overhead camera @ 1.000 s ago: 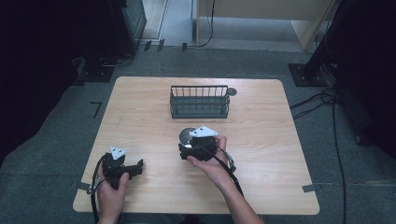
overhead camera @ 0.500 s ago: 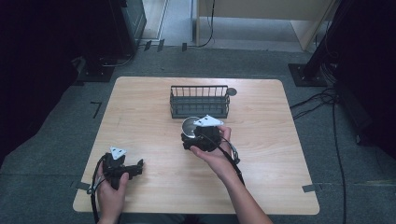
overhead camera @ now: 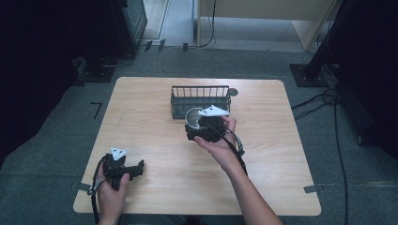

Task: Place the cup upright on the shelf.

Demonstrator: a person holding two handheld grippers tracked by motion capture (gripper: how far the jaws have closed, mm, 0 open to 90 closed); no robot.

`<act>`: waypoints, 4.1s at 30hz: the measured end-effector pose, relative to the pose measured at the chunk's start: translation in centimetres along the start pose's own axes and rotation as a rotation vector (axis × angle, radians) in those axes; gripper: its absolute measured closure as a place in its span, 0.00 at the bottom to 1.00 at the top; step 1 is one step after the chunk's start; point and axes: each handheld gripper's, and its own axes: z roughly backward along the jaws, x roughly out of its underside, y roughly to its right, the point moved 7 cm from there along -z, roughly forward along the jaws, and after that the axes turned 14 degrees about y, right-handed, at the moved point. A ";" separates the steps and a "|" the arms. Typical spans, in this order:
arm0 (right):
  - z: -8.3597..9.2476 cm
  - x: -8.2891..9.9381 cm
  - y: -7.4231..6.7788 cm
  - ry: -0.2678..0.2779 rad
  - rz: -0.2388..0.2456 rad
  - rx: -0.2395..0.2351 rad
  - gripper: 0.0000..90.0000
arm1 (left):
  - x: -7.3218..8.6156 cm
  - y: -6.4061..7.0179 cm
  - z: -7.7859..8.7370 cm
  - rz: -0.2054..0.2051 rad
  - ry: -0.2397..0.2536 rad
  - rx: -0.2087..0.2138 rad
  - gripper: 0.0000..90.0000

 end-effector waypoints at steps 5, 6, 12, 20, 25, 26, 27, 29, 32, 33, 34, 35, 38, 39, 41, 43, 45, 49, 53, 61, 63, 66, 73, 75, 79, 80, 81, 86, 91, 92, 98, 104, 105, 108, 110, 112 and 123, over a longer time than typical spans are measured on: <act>-0.2 -0.8 0.5 0.004 -0.006 0.007 0.20 | 0.0 0.0 0.0 0.001 0.000 0.000 0.00; -0.2 -1.0 0.6 0.004 -0.004 0.008 0.20 | 0.0 0.0 0.0 0.000 0.000 0.000 0.00; -0.4 -1.9 1.1 0.005 -0.003 0.015 0.20 | 0.0 0.0 0.0 0.000 -0.001 0.000 0.00; -0.9 -2.9 1.7 0.008 -0.009 0.024 0.20 | 0.0 0.0 0.0 0.000 -0.001 0.000 0.00; -1.2 -3.4 2.1 0.010 -0.009 0.028 0.20 | 0.0 0.0 0.0 0.001 0.000 0.000 0.00; -1.3 -3.6 2.2 0.007 -0.011 0.032 0.20 | 0.0 0.0 0.0 0.001 0.001 0.000 0.00; -1.3 -3.6 2.2 0.007 -0.011 0.032 0.20 | 0.0 0.0 0.0 0.001 0.001 0.000 0.00; -1.6 -3.9 2.5 0.006 -0.006 0.039 0.20 | 0.0 0.0 0.0 0.001 0.000 0.000 0.00; -1.8 -4.2 2.8 0.004 -0.005 0.047 0.20 | 0.0 0.0 0.0 0.001 0.001 0.000 0.00; -1.9 -4.3 2.9 0.005 -0.007 0.050 0.20 | 0.0 0.0 0.0 -0.001 -0.002 0.001 0.00; -2.0 -4.4 3.0 0.006 -0.007 0.053 0.20 | 0.0 0.0 0.0 -0.002 -0.002 0.001 0.00; -2.1 -4.6 3.2 0.005 -0.006 0.056 0.20 | 0.0 0.0 0.0 -0.001 -0.002 0.001 0.00; -2.3 -5.0 3.6 0.005 -0.007 0.067 0.20 | 0.0 0.0 0.0 -0.002 -0.001 0.000 0.00; -2.4 -5.1 3.7 0.005 -0.009 0.070 0.20 | 0.0 0.0 0.0 -0.001 -0.001 0.001 0.00; -2.5 -5.2 3.9 0.006 -0.008 0.074 0.20 | 0.0 0.0 0.0 -0.001 -0.001 0.001 0.00; -2.7 -5.4 4.2 0.005 -0.010 0.082 0.20 | 0.0 0.0 0.0 -0.001 -0.002 0.001 0.00; -2.9 -5.6 4.6 0.007 -0.013 0.090 0.20 | 0.0 0.0 0.0 -0.001 -0.002 0.001 0.00; -3.6 -5.9 5.4 0.002 -0.018 0.109 0.20 | 0.0 0.0 0.0 0.000 -0.001 0.001 0.00; -4.2 -6.0 6.0 -0.009 -0.025 0.124 0.20 | 0.0 0.0 0.0 -0.001 -0.001 0.001 0.00; -5.2 -6.4 7.1 -0.012 -0.032 0.154 0.20 | 0.0 0.0 0.0 -0.004 -0.003 0.002 0.00; -5.4 -6.6 7.4 -0.009 -0.035 0.157 0.20 | 0.0 0.0 0.0 -0.001 0.001 0.002 0.00; -5.6 -6.7 7.6 -0.008 -0.036 0.166 0.20 | 0.0 0.0 0.0 -0.003 0.000 0.004 0.00; -6.7 -7.0 8.1 -0.007 -0.035 0.182 0.20 | 0.0 0.1 0.0 -0.002 -0.001 0.007 0.00; -6.8 -6.9 8.1 -0.009 -0.038 0.184 0.20 | 0.0 0.1 0.0 -0.003 0.000 0.006 0.00; -7.7 -6.9 8.4 -0.015 -0.031 0.196 0.20 | 0.0 0.1 0.0 -0.002 -0.001 0.007 0.00; -7.7 -6.9 8.4 -0.015 -0.031 0.196 0.20 | 0.0 0.1 0.0 -0.002 -0.001 0.007 0.00; -7.8 -6.9 8.5 -0.014 -0.033 0.197 0.20 | 0.0 0.1 0.0 -0.002 0.000 0.007 0.00; -8.6 -6.7 8.8 -0.015 -0.035 0.208 0.20 | 0.0 0.1 0.0 -0.002 0.000 0.008 0.00; -9.4 -6.3 9.3 -0.013 -0.044 0.224 0.20 | 0.0 0.1 0.0 -0.003 0.000 0.008 0.00; -9.5 -6.2 9.4 -0.013 -0.046 0.228 0.20 | 0.0 0.1 0.0 -0.003 0.000 0.008 0.00; -10.2 -5.6 9.7 -0.025 -0.050 0.237 0.20 | 0.0 0.1 0.0 -0.006 -0.002 0.010 0.00; -10.8 -4.8 9.6 -0.039 -0.051 0.237 0.20 | 0.0 0.1 0.0 -0.006 -0.002 0.010 0.00; -10.8 -4.7 9.6 -0.043 -0.049 0.237 0.20 | 0.0 0.1 0.0 -0.006 -0.002 0.010 0.00; -11.1 -4.3 9.6 -0.049 -0.049 0.237 0.20 | 0.0 0.1 0.0 -0.006 -0.002 0.010 0.00; -11.2 -4.1 9.6 -0.053 -0.053 0.238 0.20 | 0.0 0.1 0.0 -0.006 -0.002 0.010 0.00; -11.3 -3.9 9.6 -0.056 -0.056 0.237 0.20 | 0.0 0.1 0.0 -0.006 -0.002 0.010 0.00; -11.7 -3.0 9.7 -0.075 -0.057 0.237 0.20 | 0.0 0.1 0.0 -0.007 -0.002 0.013 0.00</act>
